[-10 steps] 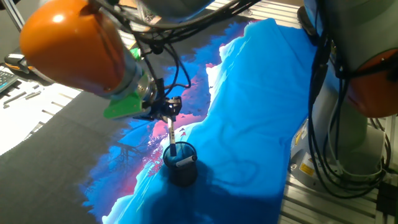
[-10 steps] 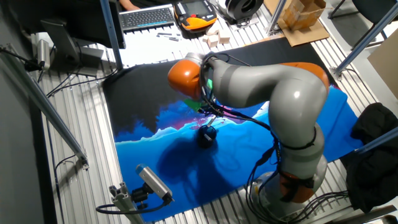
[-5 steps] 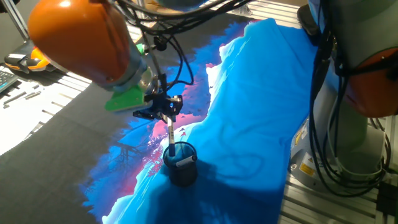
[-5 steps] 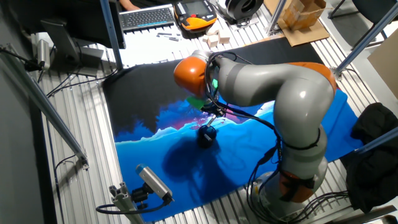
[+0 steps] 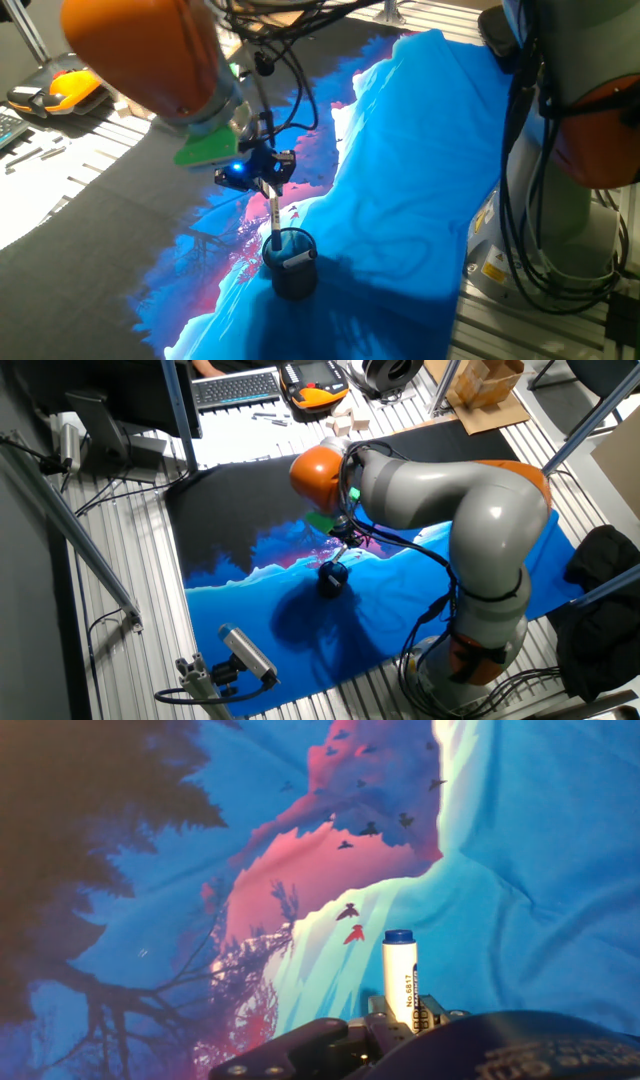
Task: Put the pen into the pen holder
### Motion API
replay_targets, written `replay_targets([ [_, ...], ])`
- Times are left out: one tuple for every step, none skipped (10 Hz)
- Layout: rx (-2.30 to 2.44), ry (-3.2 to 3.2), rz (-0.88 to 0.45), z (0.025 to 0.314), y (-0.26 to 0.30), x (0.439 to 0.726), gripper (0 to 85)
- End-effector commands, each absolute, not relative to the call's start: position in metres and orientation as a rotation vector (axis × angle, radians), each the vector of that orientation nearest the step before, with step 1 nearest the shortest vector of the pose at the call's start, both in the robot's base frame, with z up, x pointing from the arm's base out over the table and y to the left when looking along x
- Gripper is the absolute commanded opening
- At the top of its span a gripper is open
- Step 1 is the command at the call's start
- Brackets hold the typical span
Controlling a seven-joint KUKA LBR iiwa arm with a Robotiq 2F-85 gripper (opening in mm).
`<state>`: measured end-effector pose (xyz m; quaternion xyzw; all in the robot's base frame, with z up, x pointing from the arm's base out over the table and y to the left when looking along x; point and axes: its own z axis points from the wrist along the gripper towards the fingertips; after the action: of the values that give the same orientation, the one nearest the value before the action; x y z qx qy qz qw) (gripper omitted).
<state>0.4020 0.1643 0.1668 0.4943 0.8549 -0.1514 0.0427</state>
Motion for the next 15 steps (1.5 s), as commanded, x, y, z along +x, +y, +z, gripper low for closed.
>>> replay_targets([
  [1.499,2.604,-0.509,0.167,0.164,0.402,0.0],
  [1.51,2.587,-0.539,0.167,0.164,0.402,0.0],
  [1.517,2.573,-0.562,0.167,0.164,0.402,0.0],
  [1.491,2.585,-0.552,0.167,0.162,0.4,0.0],
  [1.473,2.597,-0.536,0.169,0.155,0.395,0.0],
  [1.47,2.595,-0.535,0.17,0.152,0.39,0.0],
  [1.468,2.591,-0.544,0.17,0.15,0.385,0.0],
  [1.477,2.579,-0.569,0.171,0.152,0.383,0.0],
  [1.507,2.552,-0.603,0.171,0.153,0.381,0.0],
  [1.541,2.505,-0.678,0.171,0.152,0.381,0.0],
  [1.571,2.473,-0.716,0.171,0.152,0.381,0.0],
  [1.585,2.451,-0.747,0.171,0.152,0.381,0.0],
  [1.598,2.436,-0.765,0.171,0.153,0.381,0.0],
  [1.623,2.416,-0.783,0.17,0.154,0.381,0.0],
  [1.644,2.394,-0.81,0.169,0.155,0.382,0.0],
])
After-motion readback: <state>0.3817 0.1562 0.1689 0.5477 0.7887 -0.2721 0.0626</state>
